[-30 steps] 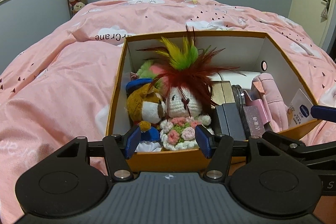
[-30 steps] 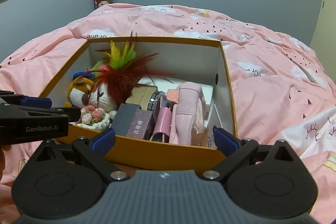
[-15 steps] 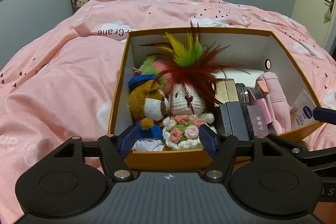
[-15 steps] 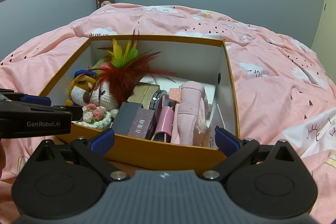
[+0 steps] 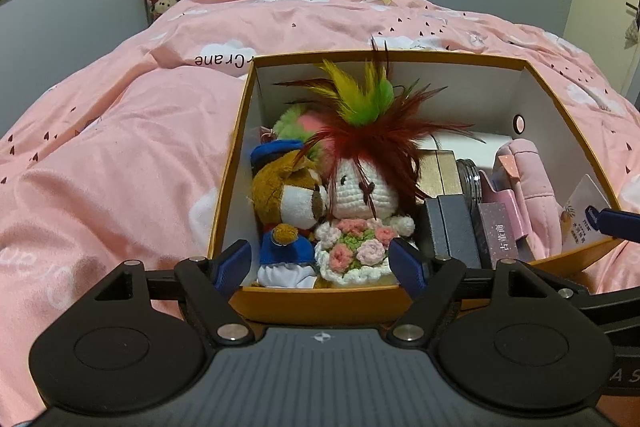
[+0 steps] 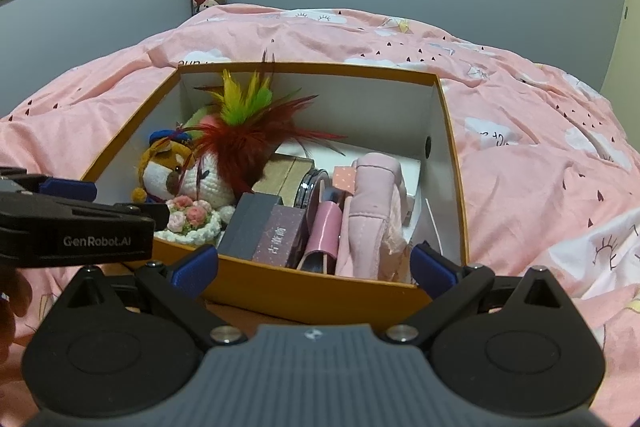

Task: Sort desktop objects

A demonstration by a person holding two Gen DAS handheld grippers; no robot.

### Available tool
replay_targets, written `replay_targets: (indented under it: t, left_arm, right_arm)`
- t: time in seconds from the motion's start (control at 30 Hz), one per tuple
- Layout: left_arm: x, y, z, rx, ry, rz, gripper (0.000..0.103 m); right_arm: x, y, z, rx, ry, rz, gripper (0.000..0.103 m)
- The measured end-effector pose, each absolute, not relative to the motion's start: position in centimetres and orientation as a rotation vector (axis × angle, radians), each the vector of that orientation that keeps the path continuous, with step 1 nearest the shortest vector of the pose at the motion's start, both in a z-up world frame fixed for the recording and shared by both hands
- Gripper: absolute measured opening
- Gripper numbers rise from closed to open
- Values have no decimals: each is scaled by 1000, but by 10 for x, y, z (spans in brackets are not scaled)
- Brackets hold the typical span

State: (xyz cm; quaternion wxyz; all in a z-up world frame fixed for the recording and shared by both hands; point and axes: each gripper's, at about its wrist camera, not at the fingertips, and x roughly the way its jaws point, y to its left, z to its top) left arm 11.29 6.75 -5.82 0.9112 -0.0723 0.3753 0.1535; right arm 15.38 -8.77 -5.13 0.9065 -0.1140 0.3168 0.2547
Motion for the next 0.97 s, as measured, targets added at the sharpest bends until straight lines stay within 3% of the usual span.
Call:
replay_targets:
  t: [0.1, 0.17, 0.97]
  left_arm:
    - [112, 66, -58, -133, 768, 318, 89]
    - [112, 65, -58, -125, 764, 327, 99]
    - [111, 66, -58, -126, 754, 326, 99]
  right_arm:
    - [155, -91, -50, -197, 657, 552, 102]
    - [156, -93, -50, -168, 657, 560, 102]
    - [157, -95, -52, -135, 654, 553, 102]
